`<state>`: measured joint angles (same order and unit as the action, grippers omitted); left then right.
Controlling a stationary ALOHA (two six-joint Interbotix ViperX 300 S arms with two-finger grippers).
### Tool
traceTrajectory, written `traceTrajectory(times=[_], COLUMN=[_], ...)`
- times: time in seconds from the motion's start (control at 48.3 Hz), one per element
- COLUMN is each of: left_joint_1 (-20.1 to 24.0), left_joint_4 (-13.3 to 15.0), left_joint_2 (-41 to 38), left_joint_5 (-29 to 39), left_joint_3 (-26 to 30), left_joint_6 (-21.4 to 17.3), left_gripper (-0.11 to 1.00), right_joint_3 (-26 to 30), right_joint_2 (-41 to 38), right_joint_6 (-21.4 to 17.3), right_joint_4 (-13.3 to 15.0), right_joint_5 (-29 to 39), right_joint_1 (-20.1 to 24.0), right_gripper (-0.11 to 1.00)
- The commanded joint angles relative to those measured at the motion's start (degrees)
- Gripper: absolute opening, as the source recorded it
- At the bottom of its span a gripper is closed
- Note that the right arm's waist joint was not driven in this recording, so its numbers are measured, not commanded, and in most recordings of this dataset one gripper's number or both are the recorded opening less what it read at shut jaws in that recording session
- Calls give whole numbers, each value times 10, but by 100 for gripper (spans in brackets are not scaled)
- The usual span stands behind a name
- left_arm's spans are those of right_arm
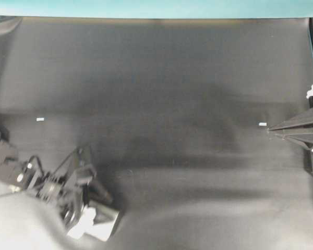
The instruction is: Push the sponge with the left arm to wipe the table.
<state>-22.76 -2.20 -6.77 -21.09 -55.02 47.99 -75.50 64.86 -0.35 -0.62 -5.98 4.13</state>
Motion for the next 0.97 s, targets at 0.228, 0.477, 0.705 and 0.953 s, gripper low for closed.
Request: traceTrajectory(times=[0.228, 0.477, 0.705, 0.953], left_joint_1=[-18, 6, 22, 24], left_joint_4=[-2, -3, -3, -3], left_joint_2=[1, 67, 148, 239], left_joint_5=[4, 12, 83, 139], left_joint_3=[4, 4, 7, -6], left_joint_6=[-1, -35, -83, -101], left_gripper=[72, 72, 72, 72], right_joint_3=[4, 4, 4, 4], right_joint_2=[-4, -4, -4, -4], right_joint_6=[-5, -4, -4, -4], right_joint_4=[-6, -6, -6, -6], right_joint_5=[-3, -3, -1, 12], right_joint_1=[0, 0, 0, 0], right_gripper=[-1, -1, -1, -1])
